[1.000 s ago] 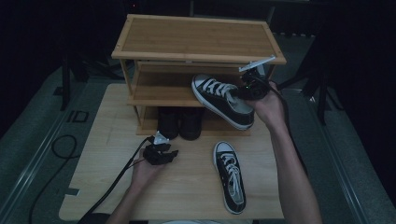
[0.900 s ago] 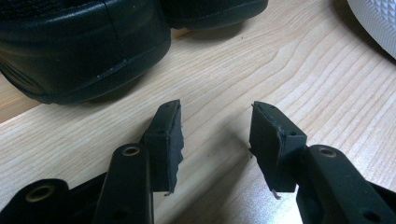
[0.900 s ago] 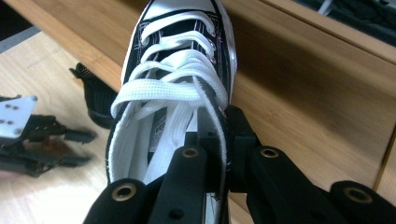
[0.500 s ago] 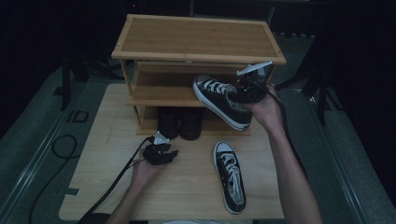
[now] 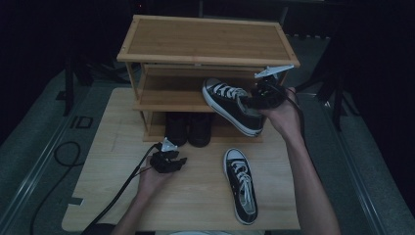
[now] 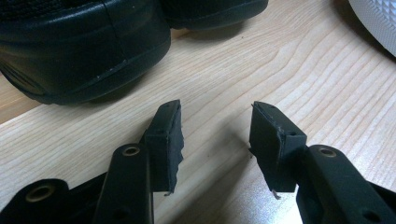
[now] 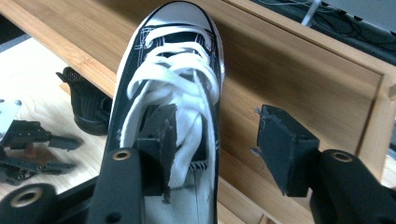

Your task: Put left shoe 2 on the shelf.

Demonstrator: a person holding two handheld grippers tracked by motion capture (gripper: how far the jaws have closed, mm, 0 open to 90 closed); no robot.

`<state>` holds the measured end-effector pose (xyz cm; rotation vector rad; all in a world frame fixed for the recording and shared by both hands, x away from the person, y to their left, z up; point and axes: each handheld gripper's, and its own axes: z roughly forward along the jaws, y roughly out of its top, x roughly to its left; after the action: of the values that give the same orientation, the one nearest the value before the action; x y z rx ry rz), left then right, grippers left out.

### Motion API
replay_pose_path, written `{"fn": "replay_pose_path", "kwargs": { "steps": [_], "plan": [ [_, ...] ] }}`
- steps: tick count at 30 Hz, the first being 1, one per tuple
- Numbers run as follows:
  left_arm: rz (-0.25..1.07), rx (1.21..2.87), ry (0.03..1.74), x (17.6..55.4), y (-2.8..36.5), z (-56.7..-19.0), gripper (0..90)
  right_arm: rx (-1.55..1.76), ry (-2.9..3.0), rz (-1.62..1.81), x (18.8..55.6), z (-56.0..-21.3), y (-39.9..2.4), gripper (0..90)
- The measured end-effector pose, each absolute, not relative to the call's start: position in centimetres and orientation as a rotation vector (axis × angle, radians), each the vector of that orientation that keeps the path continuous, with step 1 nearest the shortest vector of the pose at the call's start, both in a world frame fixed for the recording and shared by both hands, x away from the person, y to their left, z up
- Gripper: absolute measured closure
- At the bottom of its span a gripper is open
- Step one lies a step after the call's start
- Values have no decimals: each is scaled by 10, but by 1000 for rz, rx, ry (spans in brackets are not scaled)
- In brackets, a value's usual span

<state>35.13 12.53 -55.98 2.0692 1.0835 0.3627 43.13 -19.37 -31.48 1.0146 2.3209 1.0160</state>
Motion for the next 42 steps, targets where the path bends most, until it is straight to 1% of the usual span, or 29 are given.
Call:
{"fn": "replay_pose_path", "kwargs": {
  "steps": [8,9,10,17,26,27,28,31,32,33,37,39,41,42],
  "plan": [
    [438,2103,1087,348,118,-559,561,988,2297,1063,420,-306,-201,423],
    [423,2105,1086,348,117,-558,595,980,2293,1072,417,-303,-204,421],
    [410,2097,1080,348,115,-557,607,973,2290,1076,415,-302,-205,419],
    [404,2123,977,343,90,-548,625,938,2279,1077,403,-293,-213,419],
    [354,2073,957,351,66,-539,624,958,2257,1042,402,-289,-226,475],
    [351,2063,945,354,57,-535,624,955,2245,1039,401,-288,-228,486],
    [355,2060,938,354,54,-534,633,961,2223,1048,400,-287,-233,504],
    [358,2061,927,357,48,-531,685,979,2211,1054,399,-286,-237,518],
    [372,2045,921,358,42,-529,685,987,2201,1057,399,-286,-240,524],
    [377,2053,918,360,39,-528,731,1004,2184,1068,399,-286,-245,532],
    [424,2057,910,365,25,-526,808,1030,2173,1053,395,-291,-256,550],
    [425,2036,938,371,19,-527,845,1053,2169,1043,394,-294,-261,561],
    [462,2053,959,376,12,-531,893,1072,2165,1038,393,-297,-267,591],
    [454,2044,974,379,9,-533,898,1076,2168,1025,393,-299,-268,602]
  ]
}}
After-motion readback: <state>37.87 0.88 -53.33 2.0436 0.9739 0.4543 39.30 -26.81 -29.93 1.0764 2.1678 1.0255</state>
